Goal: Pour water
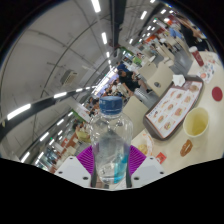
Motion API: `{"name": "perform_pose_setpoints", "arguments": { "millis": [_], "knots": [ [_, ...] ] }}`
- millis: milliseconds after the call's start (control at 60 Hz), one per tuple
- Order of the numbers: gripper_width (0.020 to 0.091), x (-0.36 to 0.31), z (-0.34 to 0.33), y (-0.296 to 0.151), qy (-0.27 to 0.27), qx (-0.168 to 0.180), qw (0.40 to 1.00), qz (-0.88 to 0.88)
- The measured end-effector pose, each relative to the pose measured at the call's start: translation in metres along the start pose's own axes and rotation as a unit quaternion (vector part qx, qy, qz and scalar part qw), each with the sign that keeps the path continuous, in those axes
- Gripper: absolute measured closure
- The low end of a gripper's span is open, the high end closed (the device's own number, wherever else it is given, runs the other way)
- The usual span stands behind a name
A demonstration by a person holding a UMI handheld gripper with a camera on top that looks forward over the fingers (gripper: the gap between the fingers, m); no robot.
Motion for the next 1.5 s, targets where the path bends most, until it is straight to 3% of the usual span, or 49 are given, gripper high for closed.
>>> {"name": "perform_pose_setpoints", "arguments": {
  "millis": [167,400,667,783,900,1017,1233,1350,1500],
  "knots": [
    [0.0715,0.031,0.018,-0.037,-0.045,-0.039,0.967,0.249],
    [0.0718,0.073,0.031,-0.045,-0.088,-0.096,0.850,0.510],
    [0.0715,0.087,0.033,-0.046,-0.082,-0.116,0.838,0.526],
    [0.0714,0.083,0.023,-0.054,-0.062,-0.116,0.880,0.457],
    [0.0714,0.075,0.005,-0.079,-0.043,-0.090,0.944,0.315],
    [0.0715,0.072,-0.015,-0.130,-0.010,-0.018,0.993,0.114],
    [0.0710,0.108,-0.042,-0.226,0.047,0.098,0.976,-0.186],
    [0.0711,0.168,-0.040,-0.259,0.092,0.123,0.944,-0.293],
    [0.0715,0.255,-0.021,-0.268,0.125,0.111,0.908,-0.385]
  ]
}}
Point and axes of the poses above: the point between the fingertips, and its own axes, seen from behind it with the camera up: x to the right, y down, z forward, the way the camera looks, the point moved 7 cm from there along -z, backward, against the way the camera looks, and after that the axes turned 12 degrees about y, right-handed, at the moved point
